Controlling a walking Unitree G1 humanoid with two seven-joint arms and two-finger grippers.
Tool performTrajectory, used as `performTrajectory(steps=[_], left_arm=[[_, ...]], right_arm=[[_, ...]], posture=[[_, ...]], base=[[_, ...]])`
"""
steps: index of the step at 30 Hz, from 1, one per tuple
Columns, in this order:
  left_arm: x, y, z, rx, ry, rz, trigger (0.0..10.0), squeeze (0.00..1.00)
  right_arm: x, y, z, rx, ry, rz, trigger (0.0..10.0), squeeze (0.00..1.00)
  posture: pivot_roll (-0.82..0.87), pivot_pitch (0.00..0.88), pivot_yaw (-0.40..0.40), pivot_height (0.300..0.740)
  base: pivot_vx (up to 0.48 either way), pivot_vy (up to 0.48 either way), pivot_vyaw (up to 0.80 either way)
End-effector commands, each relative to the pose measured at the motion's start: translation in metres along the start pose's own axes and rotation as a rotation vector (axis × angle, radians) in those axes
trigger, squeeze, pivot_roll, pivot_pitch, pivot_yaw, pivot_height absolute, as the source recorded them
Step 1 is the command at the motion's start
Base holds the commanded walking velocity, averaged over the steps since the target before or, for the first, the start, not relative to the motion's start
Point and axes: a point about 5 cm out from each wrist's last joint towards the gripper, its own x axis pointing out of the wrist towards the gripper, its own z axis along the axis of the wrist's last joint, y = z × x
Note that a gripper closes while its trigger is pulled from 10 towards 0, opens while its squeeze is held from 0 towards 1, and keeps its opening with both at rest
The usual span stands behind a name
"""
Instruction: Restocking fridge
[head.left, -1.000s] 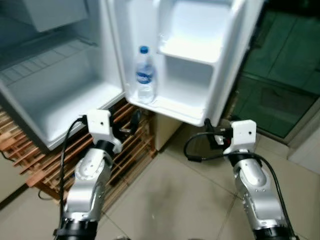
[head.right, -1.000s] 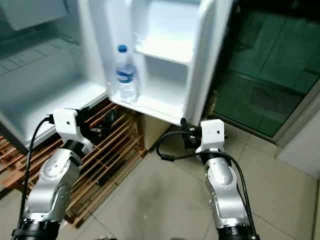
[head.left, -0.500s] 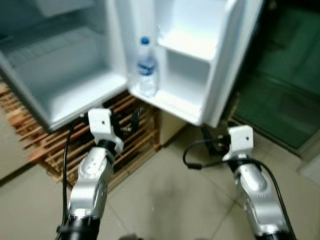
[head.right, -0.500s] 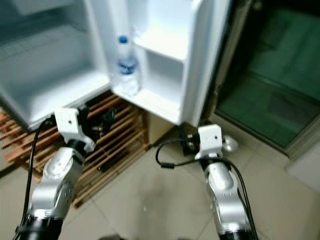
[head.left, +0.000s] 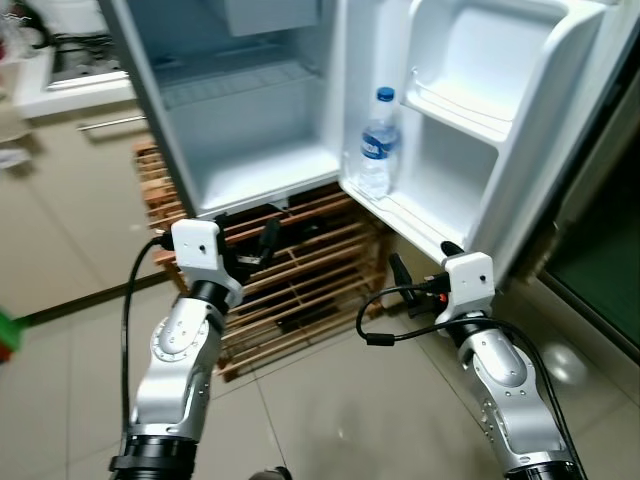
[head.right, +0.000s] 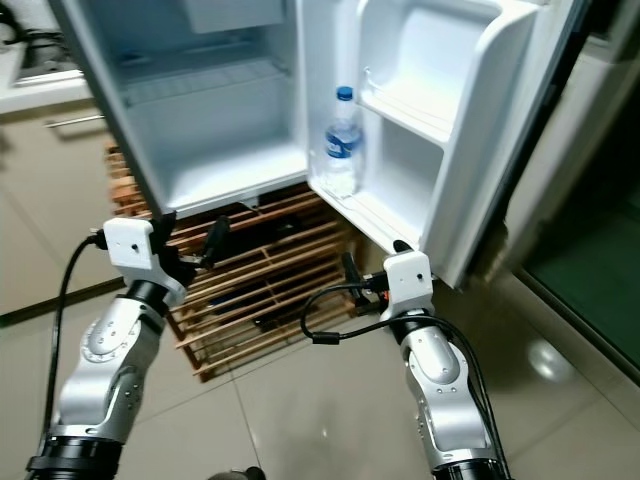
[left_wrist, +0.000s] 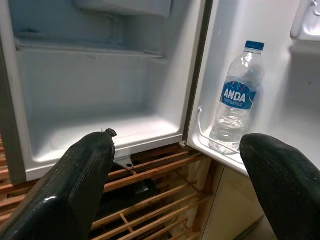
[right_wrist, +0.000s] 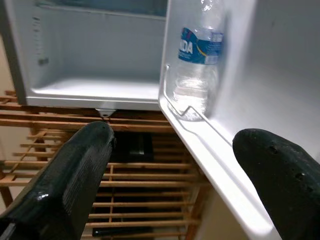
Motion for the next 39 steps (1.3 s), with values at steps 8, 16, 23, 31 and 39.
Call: performTrajectory(steps=[8, 16, 23, 31, 39], left_arm=[[0.005, 0.001, -0.003, -0.024, 0.004, 0.016, 10.0, 0.00], [0.015, 0.010, -0.026, 0.048, 0.138, 0.041, 10.0, 0.00], [0.020, 0.039, -0.068, 0.075, 0.459, 0.217, 10.0, 0.00], [0.027, 0.036, -0.071, 0.064, 0.455, 0.194, 10.0, 0.00], [0.030, 0.016, -0.016, 0.045, 0.046, 0.091, 10.0, 0.00]], right_arm=[[-0.004, 0.000, -0.007, -0.042, 0.028, 0.036, 10.0, 0.13], [-0.038, -0.004, -0.059, -0.031, 0.278, 0.141, 10.0, 0.11], [-0.075, -0.034, -0.116, 0.081, 0.643, -0.002, 10.0, 0.12], [-0.095, -0.087, -0.133, -0.099, 0.764, -0.345, 10.0, 0.11], [-0.037, -0.059, -0.044, -0.146, 0.138, -0.256, 10.0, 0.10]], posture=[[-0.14, 0.000, 0.026, 0.740], [-0.14, 0.000, 0.025, 0.740], [-0.18, 0.000, 0.037, 0.740], [-0.18, 0.000, 0.037, 0.740], [-0.18, 0.000, 0.046, 0.740]], base=[[0.000, -0.419, 0.38], [0.000, 0.000, 0.00], [0.000, 0.000, 0.00], [0.000, 0.000, 0.00], [0.000, 0.000, 0.00]])
